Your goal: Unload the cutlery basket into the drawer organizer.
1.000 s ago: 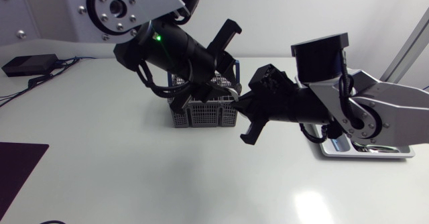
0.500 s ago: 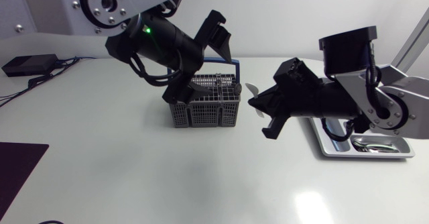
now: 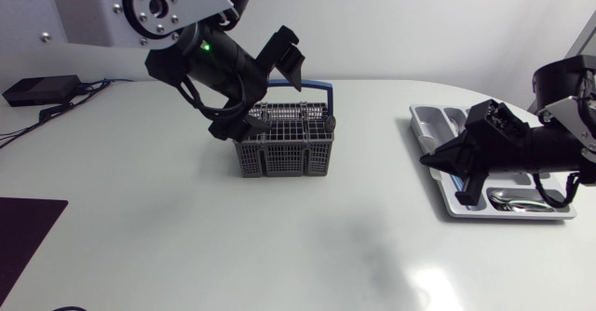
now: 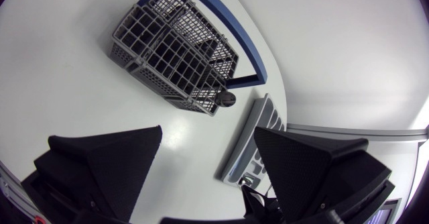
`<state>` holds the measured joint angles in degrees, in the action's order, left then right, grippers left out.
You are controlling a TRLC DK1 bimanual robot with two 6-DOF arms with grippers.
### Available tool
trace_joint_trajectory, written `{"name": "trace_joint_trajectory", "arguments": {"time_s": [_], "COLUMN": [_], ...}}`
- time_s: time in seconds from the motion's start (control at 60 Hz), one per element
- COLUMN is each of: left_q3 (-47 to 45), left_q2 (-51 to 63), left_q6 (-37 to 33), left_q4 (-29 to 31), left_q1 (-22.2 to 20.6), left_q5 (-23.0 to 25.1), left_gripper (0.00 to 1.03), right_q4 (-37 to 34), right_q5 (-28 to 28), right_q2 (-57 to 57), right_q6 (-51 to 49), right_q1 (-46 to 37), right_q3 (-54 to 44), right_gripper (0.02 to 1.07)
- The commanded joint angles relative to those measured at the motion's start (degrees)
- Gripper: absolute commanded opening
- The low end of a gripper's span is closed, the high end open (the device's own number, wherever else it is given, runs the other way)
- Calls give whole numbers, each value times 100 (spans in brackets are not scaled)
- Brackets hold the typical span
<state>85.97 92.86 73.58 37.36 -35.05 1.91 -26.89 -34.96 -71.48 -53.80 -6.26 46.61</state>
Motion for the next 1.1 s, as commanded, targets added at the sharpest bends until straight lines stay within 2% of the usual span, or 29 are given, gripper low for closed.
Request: {"name": "trace_joint_trajectory", "arguments": {"time_s": [0.0, 0.183, 0.283, 0.367, 0.5, 0.717, 0.8, 1.083], "left_q3": [-2, -107, -178, -239, -388, -547, -591, -802], "left_q2": [74, 83, 74, 66, 30, -5, -22, -172], "left_q6": [-186, -529, -740, -898, -1056, -1223, -1294, -1478], "left_q4": [43, 96, 157, 219, 245, 236, 245, 245], "left_q1": [7, 24, 33, 42, 42, 7, -11, -20], "left_q5": [-112, -306, -341, -341, -341, -349, -349, -552], "left_gripper": [97, 97, 97, 97, 97, 97, 98, 98], "right_q4": [-334, -1107, -1248, -1661, -1925, -1898, -1652, -967], "right_q5": [-99, -125, 59, 112, 411, 1158, 1387, 1791], "right_q2": [-243, -727, -1034, -1342, -1825, -2493, -2660, -3117], "right_q6": [-939, -2346, -2970, -3629, -4165, -4859, -4973, -5211], "right_q1": [-393, -1237, -1606, -2028, -2485, -2925, -3030, -3285], "right_q3": [217, 481, 648, 946, 1324, 1579, 1579, 1650], "right_gripper": [8, 8, 8, 8, 8, 8, 8, 8]}}
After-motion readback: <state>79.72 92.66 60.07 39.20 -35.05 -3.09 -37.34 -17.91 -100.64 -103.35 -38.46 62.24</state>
